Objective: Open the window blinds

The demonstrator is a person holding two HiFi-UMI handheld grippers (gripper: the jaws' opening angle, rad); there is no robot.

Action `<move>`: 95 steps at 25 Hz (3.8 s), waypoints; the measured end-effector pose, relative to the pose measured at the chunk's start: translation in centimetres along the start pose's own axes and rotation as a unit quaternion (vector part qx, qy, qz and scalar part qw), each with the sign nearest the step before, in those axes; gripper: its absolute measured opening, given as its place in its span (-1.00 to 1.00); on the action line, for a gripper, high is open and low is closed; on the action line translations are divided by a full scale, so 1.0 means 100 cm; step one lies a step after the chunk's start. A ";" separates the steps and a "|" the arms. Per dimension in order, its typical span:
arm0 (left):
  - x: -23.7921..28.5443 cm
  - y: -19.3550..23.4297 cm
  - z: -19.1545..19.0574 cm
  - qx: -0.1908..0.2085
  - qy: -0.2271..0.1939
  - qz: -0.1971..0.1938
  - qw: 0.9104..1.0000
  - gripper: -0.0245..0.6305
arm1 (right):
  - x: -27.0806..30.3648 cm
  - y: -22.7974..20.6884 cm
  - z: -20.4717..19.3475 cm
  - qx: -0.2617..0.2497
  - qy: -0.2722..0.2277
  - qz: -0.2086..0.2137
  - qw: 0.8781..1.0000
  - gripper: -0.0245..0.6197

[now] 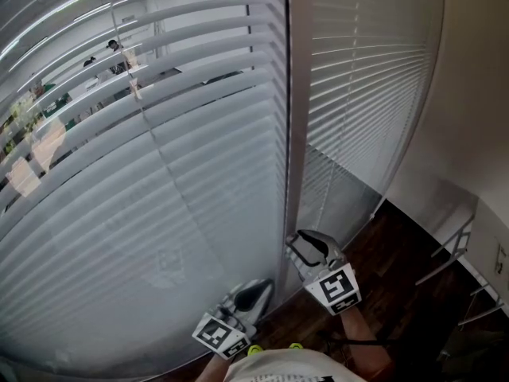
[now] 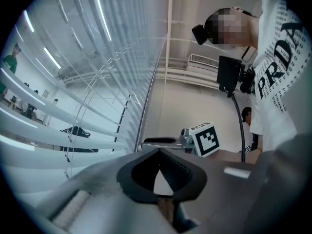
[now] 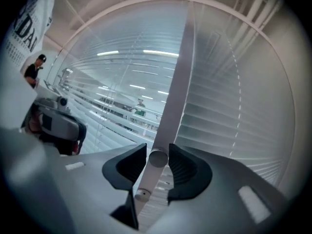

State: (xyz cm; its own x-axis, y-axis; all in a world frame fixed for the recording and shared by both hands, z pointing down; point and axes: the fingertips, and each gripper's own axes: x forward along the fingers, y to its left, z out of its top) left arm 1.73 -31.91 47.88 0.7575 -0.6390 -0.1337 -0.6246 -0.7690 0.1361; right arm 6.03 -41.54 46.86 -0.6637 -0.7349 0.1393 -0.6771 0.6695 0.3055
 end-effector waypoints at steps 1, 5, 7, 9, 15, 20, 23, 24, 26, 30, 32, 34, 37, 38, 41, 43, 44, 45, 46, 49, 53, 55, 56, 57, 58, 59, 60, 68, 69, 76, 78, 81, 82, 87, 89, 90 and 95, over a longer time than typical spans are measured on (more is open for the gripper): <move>0.000 0.001 0.000 0.000 0.000 0.000 1.000 -0.95 | -0.001 0.002 -0.001 -0.037 0.014 0.005 0.999 -0.48; 0.002 0.002 -0.001 -0.002 0.001 0.001 1.000 -0.95 | -0.002 0.010 -0.015 -0.300 0.097 -0.010 0.949 -0.36; 0.003 0.001 -0.002 -0.002 0.003 -0.001 1.000 -0.95 | 0.000 0.013 -0.020 -0.419 0.114 -0.022 0.901 -0.35; 0.005 -0.001 -0.001 -0.002 0.002 -0.005 1.000 -0.95 | 0.004 0.017 -0.022 -0.471 0.115 -0.020 0.874 -0.35; 0.009 -0.001 -0.002 -0.003 0.001 -0.006 1.000 -0.95 | 0.011 0.014 -0.020 -0.530 0.103 -0.037 0.841 -0.52; 0.009 0.001 -0.002 -0.002 0.001 -0.003 1.000 -0.95 | 0.012 0.014 -0.018 -0.517 0.085 -0.046 0.850 -0.54; 0.011 0.002 -0.002 -0.003 0.001 -0.002 1.000 -0.95 | 0.012 0.013 -0.016 -0.460 0.071 -0.041 0.884 -0.54; 0.012 0.002 -0.002 -0.003 0.001 -0.002 1.000 -0.96 | 0.012 0.013 -0.015 -0.442 0.068 -0.040 0.893 -0.53; 0.013 0.000 -0.003 -0.004 0.002 -0.004 1.000 -0.95 | 0.012 0.012 -0.014 -0.422 0.066 -0.042 0.903 -0.52; 0.016 -0.002 -0.004 -0.006 0.004 -0.007 1.000 -0.95 | 0.012 0.010 -0.012 -0.368 0.057 -0.044 0.927 -0.52; 0.017 -0.003 -0.005 -0.007 0.005 -0.008 1.000 -0.95 | 0.011 0.009 -0.012 -0.345 0.055 -0.045 0.936 -0.52; 0.017 -0.004 -0.006 -0.008 0.006 -0.008 1.000 -0.95 | 0.011 0.009 -0.013 -0.323 0.053 -0.046 0.944 -0.52; 0.016 -0.004 -0.007 -0.010 0.005 -0.007 1.000 -0.95 | 0.011 0.007 -0.011 -0.271 0.045 -0.040 0.961 -0.52; 0.016 -0.004 -0.007 -0.011 0.005 -0.007 1.000 -0.95 | 0.011 0.007 -0.011 -0.255 0.043 -0.038 0.965 -0.52; 0.015 -0.005 -0.007 -0.013 0.005 -0.006 1.000 -0.95 | 0.010 0.006 -0.010 -0.220 0.043 -0.038 0.974 -0.52; 0.015 -0.004 -0.007 -0.013 0.005 -0.006 1.000 -0.95 | 0.011 0.005 -0.010 -0.187 0.039 -0.035 0.981 -0.53; 0.015 -0.004 -0.007 -0.014 0.005 -0.005 1.000 -0.95 | 0.011 0.004 -0.010 -0.174 0.037 -0.035 0.983 -0.53; 0.015 -0.004 -0.007 -0.014 0.006 -0.005 1.000 -0.95 | 0.011 0.004 -0.010 -0.166 0.037 -0.035 0.985 -0.53; 0.015 -0.004 -0.008 -0.015 0.006 -0.005 1.000 -0.95 | 0.011 0.004 -0.011 -0.159 0.038 -0.035 0.986 -0.53; 0.014 -0.004 -0.008 -0.015 0.006 -0.006 1.000 -0.95 | 0.011 0.003 -0.010 -0.111 0.033 -0.029 0.993 -0.53; 0.014 -0.005 -0.007 -0.016 0.007 -0.008 1.000 -0.95 | 0.011 0.001 -0.009 -0.055 0.023 -0.022 0.998 -0.53; 0.014 -0.005 -0.007 -0.016 0.007 -0.008 1.000 -0.95 | 0.011 0.000 -0.009 -0.040 0.025 -0.023 0.999 -0.53; 0.014 -0.005 -0.007 -0.016 0.008 -0.009 1.000 -0.95 | 0.010 -0.001 -0.010 -0.024 0.024 -0.020 0.999 -0.53; 0.014 -0.005 -0.007 -0.016 0.008 -0.009 1.000 -0.95 | 0.010 -0.002 -0.010 -0.004 0.022 -0.016 1.000 -0.53; 0.014 -0.006 -0.007 -0.016 0.008 -0.010 1.000 -0.95 | 0.010 -0.002 -0.009 0.017 0.018 -0.012 1.000 -0.53; 0.014 -0.006 -0.007 -0.015 0.007 -0.011 1.000 -0.96 | 0.010 -0.003 -0.009 0.033 0.015 -0.009 0.999 -0.53; 0.014 -0.006 -0.007 -0.014 0.006 -0.011 1.000 -0.96 | 0.010 -0.003 -0.008 0.044 0.013 -0.008 0.999 -0.53; 0.013 -0.007 -0.006 -0.008 0.007 -0.015 1.000 -0.95 | 0.009 -0.006 -0.011 0.112 -0.001 0.001 0.994 -0.52; 0.013 -0.007 -0.006 -0.008 0.007 -0.015 1.000 -0.96 | 0.009 -0.006 -0.010 0.108 -0.001 -0.001 0.994 -0.52; 0.011 -0.006 -0.007 -0.016 0.006 -0.013 1.000 -0.95 | 0.009 -0.006 -0.011 0.099 0.000 -0.002 0.995 -0.52; 0.011 -0.007 -0.006 -0.017 0.005 -0.013 1.000 -0.95 | 0.009 -0.006 -0.011 0.099 -0.001 0.000 0.995 -0.52; 0.011 -0.007 -0.006 -0.017 0.005 -0.014 1.000 -0.95 | 0.009 -0.006 -0.012 0.090 -0.007 -0.001 0.996 -0.52; 0.010 -0.006 -0.005 -0.017 0.005 -0.014 1.000 -0.95 | 0.010 -0.005 -0.012 0.084 -0.007 -0.002 0.996 -0.52; 0.005 0.002 0.007 -0.016 0.003 -0.014 1.000 -0.96 | 0.016 0.004 0.002 0.058 0.006 0.010 0.998 -0.45; 0.005 0.002 0.011 -0.014 0.000 -0.013 1.000 -0.95 | 0.010 0.005 0.007 0.046 0.004 0.016 0.999 -0.39; 0.005 0.001 0.010 -0.012 -0.001 -0.014 1.000 -0.95 | 0.005 0.006 0.008 0.035 0.002 0.017 0.999 -0.39; 0.007 -0.004 0.000 -0.006 -0.007 -0.017 1.000 -0.95 | -0.013 0.013 0.010 -0.036 -0.016 0.015 0.999 -0.71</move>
State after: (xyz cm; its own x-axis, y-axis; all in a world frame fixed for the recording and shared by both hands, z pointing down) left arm 2.49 -32.09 47.73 0.7752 -0.6133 -0.1512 -0.5968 -0.7896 0.1431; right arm 5.70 -39.54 46.14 -0.6947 -0.7093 0.1196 -0.6324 0.6814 0.3685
